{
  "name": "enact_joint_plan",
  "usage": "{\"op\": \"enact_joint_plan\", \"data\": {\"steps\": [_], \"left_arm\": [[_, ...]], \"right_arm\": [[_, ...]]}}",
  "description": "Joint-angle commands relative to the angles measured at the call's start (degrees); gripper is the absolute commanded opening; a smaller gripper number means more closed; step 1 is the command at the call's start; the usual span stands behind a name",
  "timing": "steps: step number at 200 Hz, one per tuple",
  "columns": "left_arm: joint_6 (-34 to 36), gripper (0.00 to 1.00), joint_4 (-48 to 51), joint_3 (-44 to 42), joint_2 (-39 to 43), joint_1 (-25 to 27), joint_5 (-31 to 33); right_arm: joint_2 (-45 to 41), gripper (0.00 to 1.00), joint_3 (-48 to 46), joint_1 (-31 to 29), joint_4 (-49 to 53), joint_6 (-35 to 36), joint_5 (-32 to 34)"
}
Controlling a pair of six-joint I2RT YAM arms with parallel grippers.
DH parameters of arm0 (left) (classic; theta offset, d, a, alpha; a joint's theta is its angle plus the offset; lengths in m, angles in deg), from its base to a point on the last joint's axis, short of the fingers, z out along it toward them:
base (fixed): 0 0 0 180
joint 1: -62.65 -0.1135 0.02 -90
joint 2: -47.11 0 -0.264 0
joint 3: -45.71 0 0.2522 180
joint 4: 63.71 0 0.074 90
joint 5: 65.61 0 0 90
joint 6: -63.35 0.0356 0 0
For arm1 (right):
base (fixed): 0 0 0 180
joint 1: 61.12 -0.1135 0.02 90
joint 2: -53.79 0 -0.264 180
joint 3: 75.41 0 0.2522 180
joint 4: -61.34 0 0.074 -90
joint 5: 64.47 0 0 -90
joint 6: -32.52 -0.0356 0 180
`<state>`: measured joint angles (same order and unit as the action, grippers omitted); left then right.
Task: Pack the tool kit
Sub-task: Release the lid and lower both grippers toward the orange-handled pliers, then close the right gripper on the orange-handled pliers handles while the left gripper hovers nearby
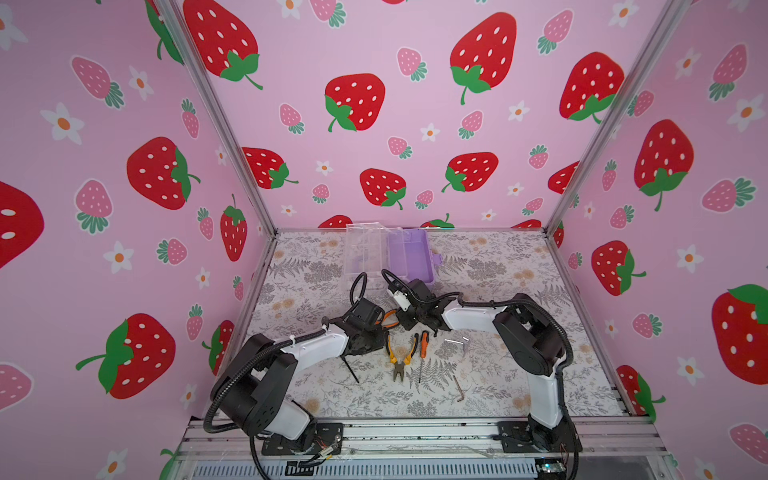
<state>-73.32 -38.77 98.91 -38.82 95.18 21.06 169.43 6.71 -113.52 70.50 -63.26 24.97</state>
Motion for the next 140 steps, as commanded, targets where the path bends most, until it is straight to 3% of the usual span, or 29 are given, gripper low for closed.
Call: {"op": "enact_joint_plan", "data": {"steps": [1,79,140], "left_arm": [[-1.5,0.29,-0.4,0.8,-2.9,-1.0,1.9],[1.6,0.28,-0.1,2.6,-4.4,-7.8,1.5],[2.4,0.28,0.4,1.5,-2.3,-9.9,1.3]], "right_arm": [[-2.0,0.30,-3.6,-1.3,1.2,0.6,-0.6],[-8.0,0.33,-7.2,-5.1,0.2,-1.3,-9.3],[-7.8,0.39,-1.4,-4.8,2.9,7.6,3.1]]}}
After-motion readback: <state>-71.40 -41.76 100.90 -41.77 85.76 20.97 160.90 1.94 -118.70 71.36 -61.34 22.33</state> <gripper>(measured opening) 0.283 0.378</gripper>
